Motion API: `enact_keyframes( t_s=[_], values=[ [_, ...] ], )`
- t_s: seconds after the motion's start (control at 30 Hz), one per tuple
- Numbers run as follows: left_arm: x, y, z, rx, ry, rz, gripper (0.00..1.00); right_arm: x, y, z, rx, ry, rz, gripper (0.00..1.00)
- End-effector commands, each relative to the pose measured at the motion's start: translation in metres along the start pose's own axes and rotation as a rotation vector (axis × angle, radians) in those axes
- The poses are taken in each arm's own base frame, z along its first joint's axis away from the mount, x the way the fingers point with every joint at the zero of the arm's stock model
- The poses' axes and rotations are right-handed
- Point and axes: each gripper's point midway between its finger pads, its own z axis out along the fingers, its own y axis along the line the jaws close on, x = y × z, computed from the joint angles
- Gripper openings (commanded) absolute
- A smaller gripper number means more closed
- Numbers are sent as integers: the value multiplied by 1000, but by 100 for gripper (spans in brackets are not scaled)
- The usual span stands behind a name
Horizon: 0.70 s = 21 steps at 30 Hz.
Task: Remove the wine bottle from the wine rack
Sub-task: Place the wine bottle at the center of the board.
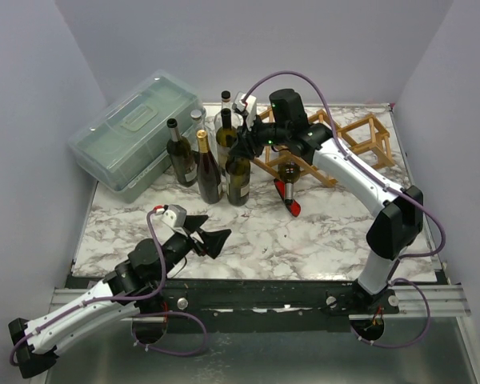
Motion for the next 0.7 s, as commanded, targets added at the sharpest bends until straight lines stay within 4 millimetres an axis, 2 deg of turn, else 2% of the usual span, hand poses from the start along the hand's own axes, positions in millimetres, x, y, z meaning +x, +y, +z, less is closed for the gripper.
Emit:
enact_keyframes(
  t_s=[0.0,0.13,0.27,0.3,0.43,0.5,0.67],
  values=[
    [7,9,-3,-35,10,-3,99,-38,-4,0,30,-92,-59,10],
    [8,10,-5,-36,10,-6,99,-32,-5,3,31,-79,-53,20],
    [8,9,-6,-29,9,-23,99,-29,-4,4,26,-74,-48,36],
    [8,8,-6,-23,9,-32,99,-29,-4,4,26,-74,-48,41],
    [7,6,-7,-24,0,-93,99,-34,-2,-2,41,-86,-40,70],
    [6,3,-6,-18,2,-122,99,-39,-1,-7,48,-100,-30,80],
    [5,-6,-4,-2,24,-190,99,-51,5,-20,55,-119,-6,89]
  ],
)
